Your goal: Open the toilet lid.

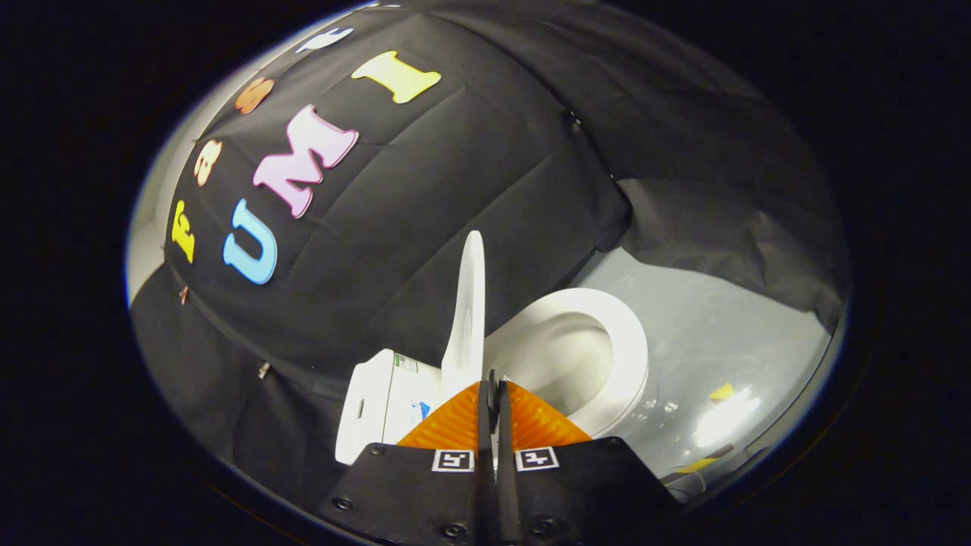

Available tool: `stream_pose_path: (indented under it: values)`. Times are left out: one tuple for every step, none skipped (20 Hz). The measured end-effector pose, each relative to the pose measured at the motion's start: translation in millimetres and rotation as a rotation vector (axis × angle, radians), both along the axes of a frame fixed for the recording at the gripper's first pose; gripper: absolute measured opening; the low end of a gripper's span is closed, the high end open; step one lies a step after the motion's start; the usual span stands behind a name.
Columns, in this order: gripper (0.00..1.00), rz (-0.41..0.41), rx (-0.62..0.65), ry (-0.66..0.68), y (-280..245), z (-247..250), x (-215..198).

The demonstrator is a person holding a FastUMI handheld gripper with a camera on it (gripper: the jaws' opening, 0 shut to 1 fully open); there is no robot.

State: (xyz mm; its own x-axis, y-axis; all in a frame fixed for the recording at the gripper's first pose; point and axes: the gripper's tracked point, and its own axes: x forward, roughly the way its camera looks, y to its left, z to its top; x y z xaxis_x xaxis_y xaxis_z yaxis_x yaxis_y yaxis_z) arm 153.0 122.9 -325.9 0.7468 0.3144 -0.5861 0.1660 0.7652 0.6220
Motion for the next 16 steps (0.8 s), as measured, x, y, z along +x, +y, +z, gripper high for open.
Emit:
stream_pose_path:
  values:
    - [0.06, 0.007, -0.031, -0.017, 6, 8, 0]
    - [0.06, 0.009, -0.053, -0.034, 12, 15, -1]
    - [0.06, 0.012, -0.065, -0.047, 20, 23, -1]
    - [0.07, 0.012, -0.083, -0.060, 29, 31, -3]
    - [0.07, 0.015, -0.109, -0.075, 39, 39, -4]
    - [0.07, 0.020, -0.142, -0.088, 48, 45, -3]
    - [0.08, 0.025, -0.178, -0.102, 58, 50, -4]
    - [0.08, 0.033, -0.214, -0.119, 68, 58, -4]
    - [0.08, 0.046, -0.249, -0.139, 79, 66, -5]
    - [0.08, 0.060, -0.286, -0.160, 91, 74, -5]
    - [0.09, 0.074, -0.322, -0.181, 104, 81, -6]
    - [0.09, 0.086, -0.354, -0.202, 117, 88, -7]
    - [0.09, 0.097, -0.385, -0.222, 130, 94, -9]
    - [0.09, 0.106, -0.425, -0.241, 143, 99, -9]
    - [0.09, 0.113, -0.468, -0.260, 154, 104, -10]
    - [0.09, 0.119, -0.511, -0.282, 165, 108, -11]
